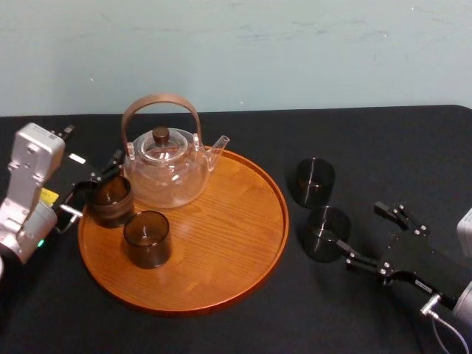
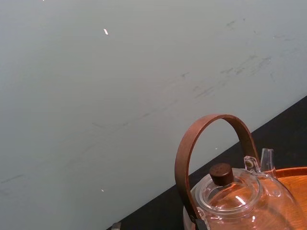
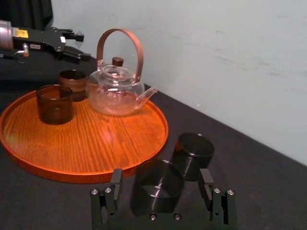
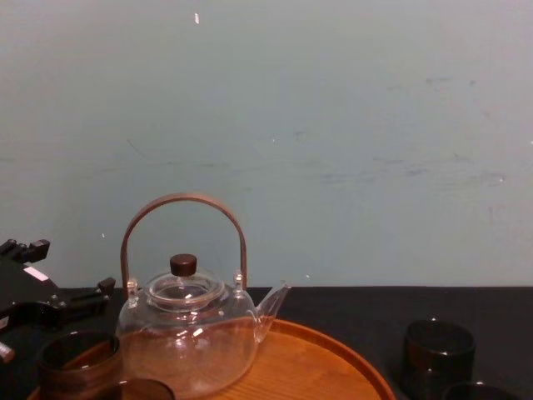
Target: Pick up the glass from the table and place it on the tray.
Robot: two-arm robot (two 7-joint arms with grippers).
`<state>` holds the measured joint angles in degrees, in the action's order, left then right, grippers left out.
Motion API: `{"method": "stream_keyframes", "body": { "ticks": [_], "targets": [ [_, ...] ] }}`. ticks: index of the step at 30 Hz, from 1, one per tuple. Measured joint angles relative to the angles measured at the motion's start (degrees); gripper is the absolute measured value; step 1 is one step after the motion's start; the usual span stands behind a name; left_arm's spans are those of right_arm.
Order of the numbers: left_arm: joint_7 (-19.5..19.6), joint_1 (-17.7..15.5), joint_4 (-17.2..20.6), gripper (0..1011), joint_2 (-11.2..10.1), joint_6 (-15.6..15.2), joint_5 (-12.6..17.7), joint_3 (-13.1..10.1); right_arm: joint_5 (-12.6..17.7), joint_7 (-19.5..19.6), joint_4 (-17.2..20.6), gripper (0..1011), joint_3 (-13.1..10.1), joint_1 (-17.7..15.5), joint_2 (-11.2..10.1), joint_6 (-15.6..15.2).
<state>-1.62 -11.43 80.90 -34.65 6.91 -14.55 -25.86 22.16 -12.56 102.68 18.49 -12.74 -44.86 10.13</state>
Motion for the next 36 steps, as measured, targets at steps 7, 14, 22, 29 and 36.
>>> {"method": "stream_keyframes", "body": {
  "ticks": [7,14,22,29,36],
  "targets": [
    [0.00,0.00,0.00,1001,0.00,0.00,-0.01,0.00,1.12,-2.25,-0.73,1002,-0.14,0.43,0.79,-1.72],
    [0.00,0.00,0.00,1001,0.00,0.00,0.00,0.00,2.03,-3.86,-1.56,1002,-0.77,0.59,1.55,-3.44],
    [0.00,0.00,0.00,1001,0.00,0.00,0.00,0.00,2.02,-4.87,-2.38,1002,-1.40,0.59,2.51,-4.33],
    [0.00,0.00,0.00,1001,0.00,0.00,0.00,0.00,1.81,-6.08,-4.28,1002,-1.48,1.78,4.00,-6.30],
    [0.00,0.00,0.00,1001,0.00,0.00,0.00,0.00,1.66,-7.01,-6.17,1002,-1.68,3.46,5.70,-7.80]
  ]
}}
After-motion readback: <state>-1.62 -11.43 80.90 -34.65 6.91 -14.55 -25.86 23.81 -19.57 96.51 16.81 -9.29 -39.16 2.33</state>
